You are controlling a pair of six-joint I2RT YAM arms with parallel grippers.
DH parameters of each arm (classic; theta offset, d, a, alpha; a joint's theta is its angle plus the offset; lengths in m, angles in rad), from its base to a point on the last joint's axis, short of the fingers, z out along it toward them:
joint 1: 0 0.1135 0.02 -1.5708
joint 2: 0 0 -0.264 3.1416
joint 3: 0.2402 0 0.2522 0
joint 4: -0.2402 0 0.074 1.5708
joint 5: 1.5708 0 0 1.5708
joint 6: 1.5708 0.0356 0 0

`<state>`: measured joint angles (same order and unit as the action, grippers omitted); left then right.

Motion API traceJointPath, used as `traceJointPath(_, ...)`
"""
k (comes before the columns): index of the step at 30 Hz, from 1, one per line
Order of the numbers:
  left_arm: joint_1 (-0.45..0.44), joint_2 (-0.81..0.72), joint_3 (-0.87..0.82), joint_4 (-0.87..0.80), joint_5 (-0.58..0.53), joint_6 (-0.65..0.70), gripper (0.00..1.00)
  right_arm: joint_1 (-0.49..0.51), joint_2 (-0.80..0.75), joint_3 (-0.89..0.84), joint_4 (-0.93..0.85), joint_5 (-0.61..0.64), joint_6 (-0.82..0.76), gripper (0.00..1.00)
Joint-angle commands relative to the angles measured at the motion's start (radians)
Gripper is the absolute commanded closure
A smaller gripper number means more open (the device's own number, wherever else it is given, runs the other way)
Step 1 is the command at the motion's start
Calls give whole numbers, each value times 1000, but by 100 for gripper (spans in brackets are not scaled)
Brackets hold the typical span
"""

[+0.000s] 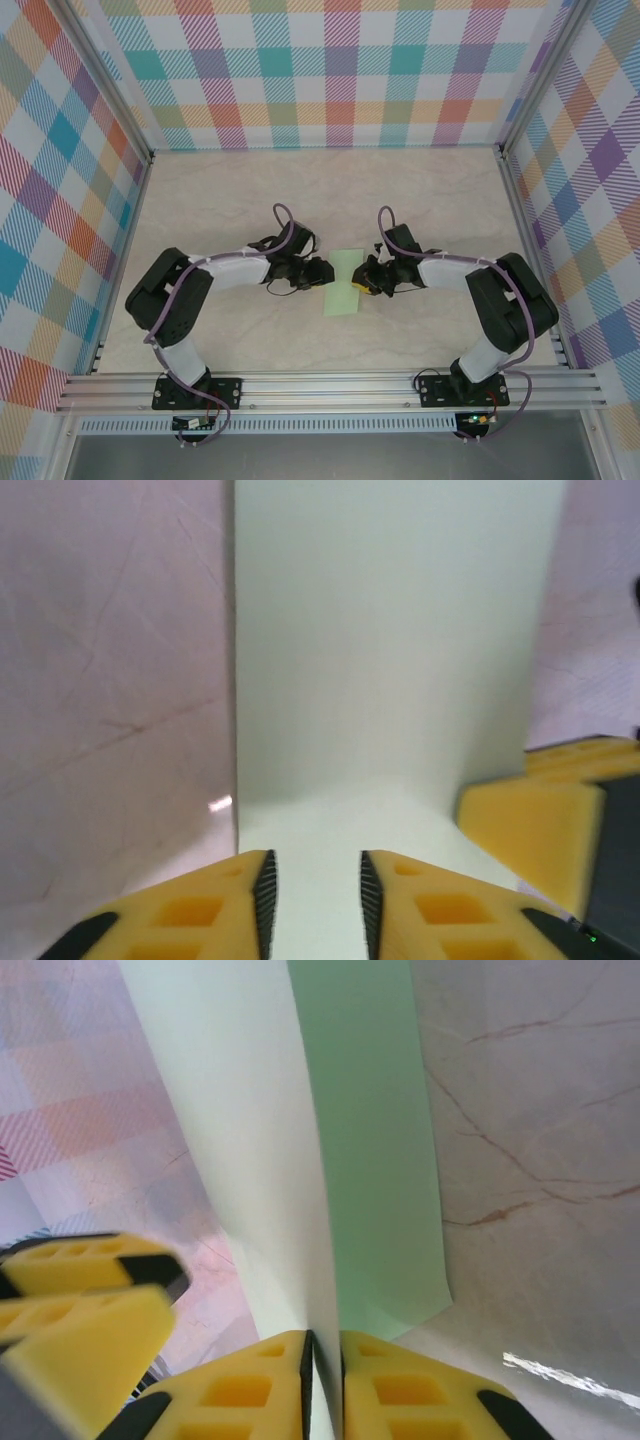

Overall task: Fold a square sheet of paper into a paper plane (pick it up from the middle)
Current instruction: Third fold the triangle at the center of the table.

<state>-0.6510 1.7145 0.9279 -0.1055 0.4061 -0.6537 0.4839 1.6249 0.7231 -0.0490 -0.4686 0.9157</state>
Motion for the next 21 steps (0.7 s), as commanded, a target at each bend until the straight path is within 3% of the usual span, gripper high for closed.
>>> traceJointPath(1, 2, -103, -47, -22, -12, 61, 64, -4, 18, 31, -44, -3, -14, 87)
traceJointPath(8, -95, -247, -114, -91, -104, 215, 50, -3, 36, 62, -77, -19, -6, 89)
traceJointPath(12, -192, -277, -103, -130, -186, 278, 45, -4, 33, 77, -108, -18, -8, 89)
traceJointPath(17, -336, -237, -51, -157, -369, 338, 44, -4, 37, 78, -112, -20, -5, 88)
traceJointPath(21, -421, -170, 10, -164, -451, 374, 43, -3, 46, 78, -107, -27, -3, 88)
